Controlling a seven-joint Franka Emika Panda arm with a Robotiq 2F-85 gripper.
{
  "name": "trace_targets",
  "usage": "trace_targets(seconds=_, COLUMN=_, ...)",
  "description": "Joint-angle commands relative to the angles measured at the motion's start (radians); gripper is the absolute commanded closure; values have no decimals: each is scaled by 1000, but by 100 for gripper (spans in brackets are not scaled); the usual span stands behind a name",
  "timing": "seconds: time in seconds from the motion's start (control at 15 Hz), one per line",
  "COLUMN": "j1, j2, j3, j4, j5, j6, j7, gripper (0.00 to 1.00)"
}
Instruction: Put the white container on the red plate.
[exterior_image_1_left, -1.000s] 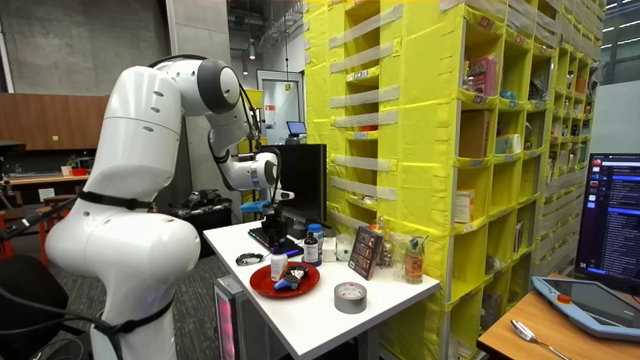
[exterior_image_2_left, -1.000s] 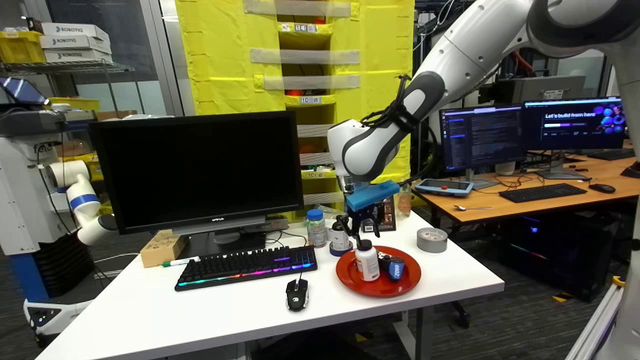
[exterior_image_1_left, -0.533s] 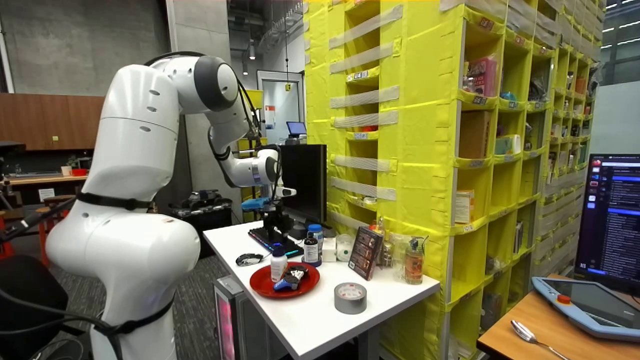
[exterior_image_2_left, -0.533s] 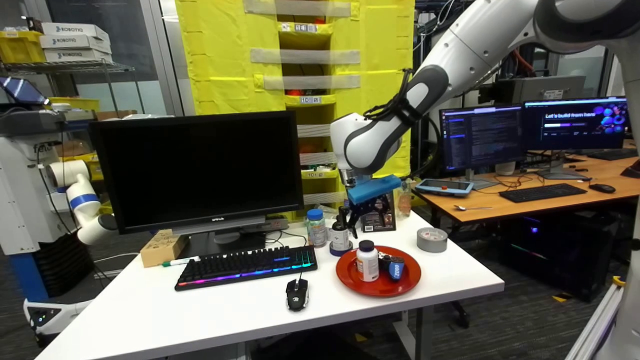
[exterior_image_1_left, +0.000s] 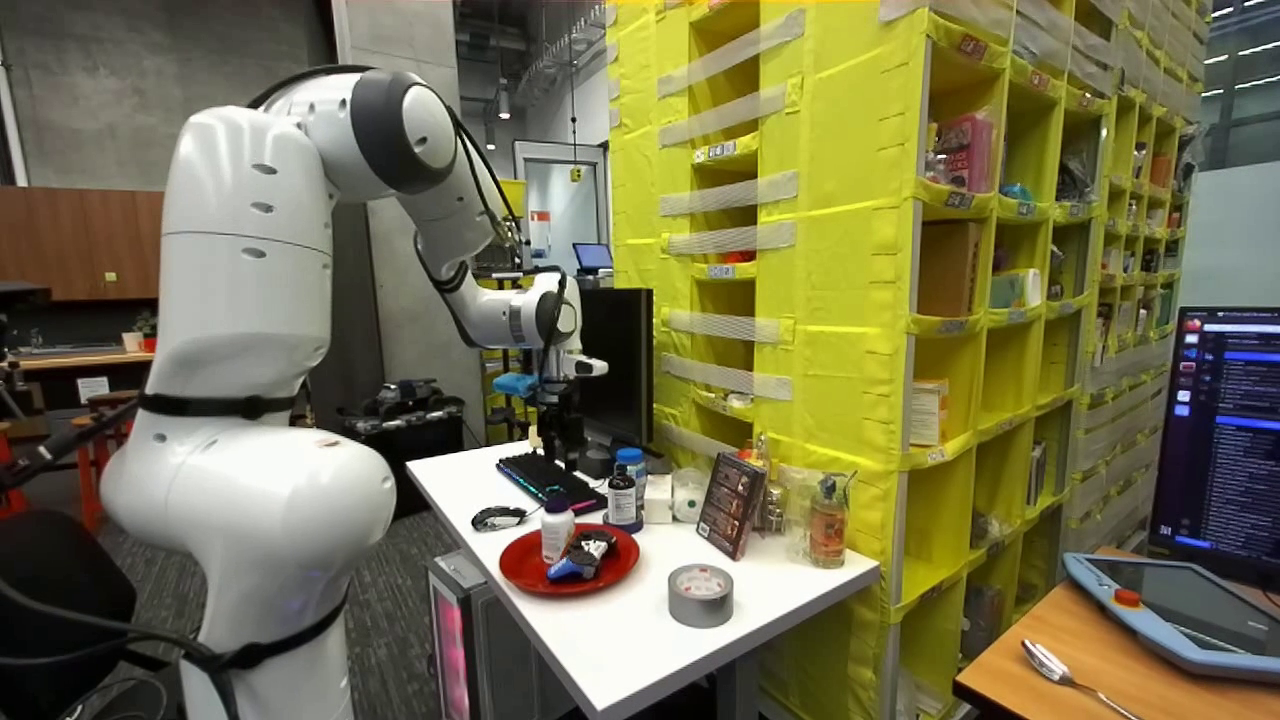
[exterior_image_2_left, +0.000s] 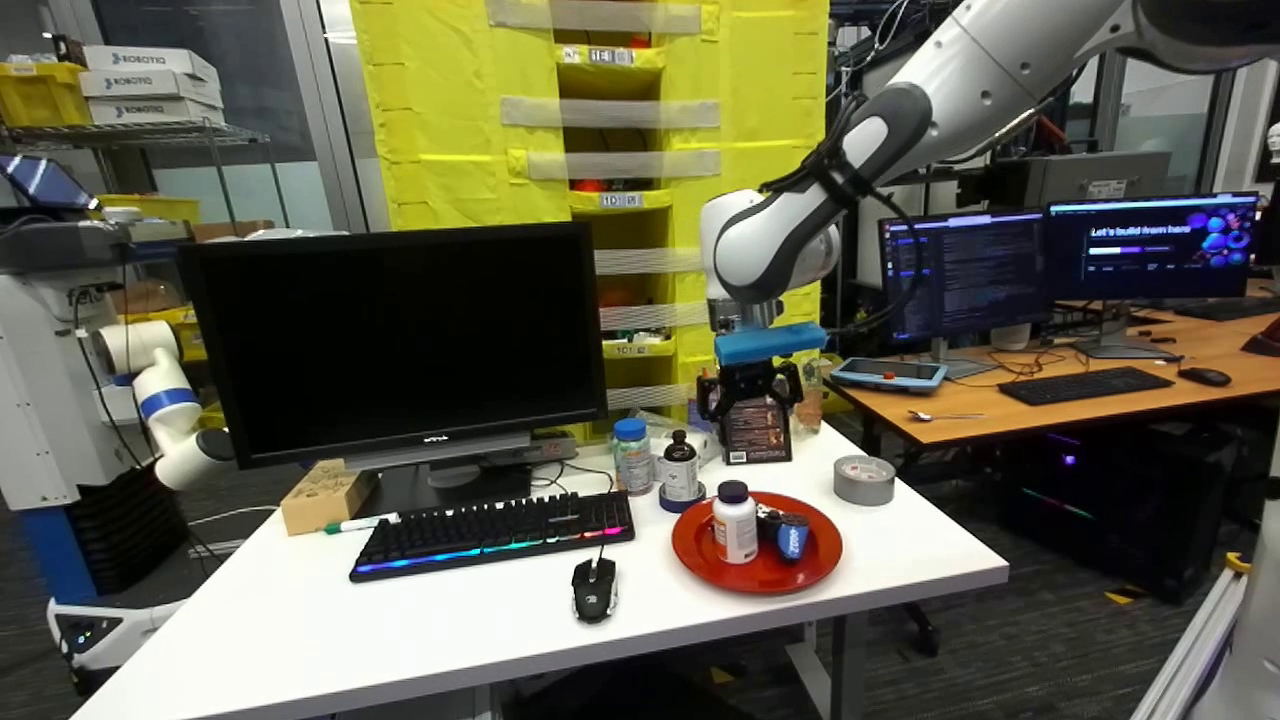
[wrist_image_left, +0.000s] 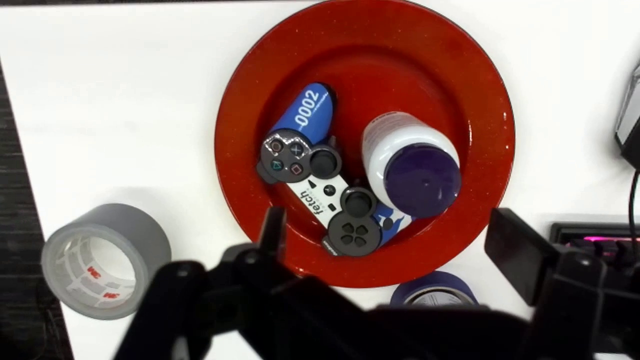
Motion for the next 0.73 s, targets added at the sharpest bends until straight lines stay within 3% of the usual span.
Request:
trace_targets(seconds=0.0, j1=-30, j2=-96, j3=-7, j4=-94, j5=76, j6=15, j7=-3, gripper=0)
trace_targets(seconds=0.27, j1=-56, j2=-126, j3=-9, j4=-141, j5=128, j6=5, j7=-11, gripper=0)
trace_targets(seconds=0.33, j1=-52, j2=-87, j3=-3, j4=-98, j5=101, j6=-2, j7=-1, gripper=0)
trace_targets(seconds=0.67, j1=-57, j2=-96, j3=-4, j4=-117, j5=107, j6=-1, j7=-1, gripper=0)
